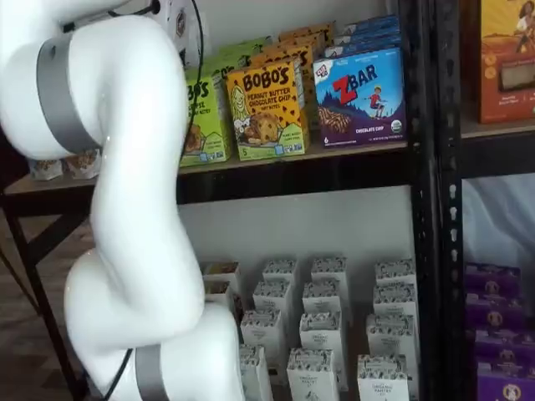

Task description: Pick the green box on the top shelf, the fourth from the left

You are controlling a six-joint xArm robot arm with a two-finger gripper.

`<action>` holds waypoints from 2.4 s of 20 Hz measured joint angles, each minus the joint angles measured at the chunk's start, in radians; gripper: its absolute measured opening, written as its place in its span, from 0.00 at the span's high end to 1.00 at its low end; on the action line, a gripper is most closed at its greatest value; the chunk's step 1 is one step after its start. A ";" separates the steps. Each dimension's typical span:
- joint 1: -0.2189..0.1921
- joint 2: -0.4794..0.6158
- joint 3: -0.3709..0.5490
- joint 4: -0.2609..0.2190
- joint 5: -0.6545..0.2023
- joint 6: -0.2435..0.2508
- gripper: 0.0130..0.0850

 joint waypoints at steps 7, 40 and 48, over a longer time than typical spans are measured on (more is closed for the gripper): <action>0.045 -0.018 0.049 -0.024 -0.142 0.028 0.00; 0.096 0.151 -0.022 -0.101 -0.321 0.046 0.00; 0.085 0.197 -0.083 -0.116 -0.234 0.035 0.00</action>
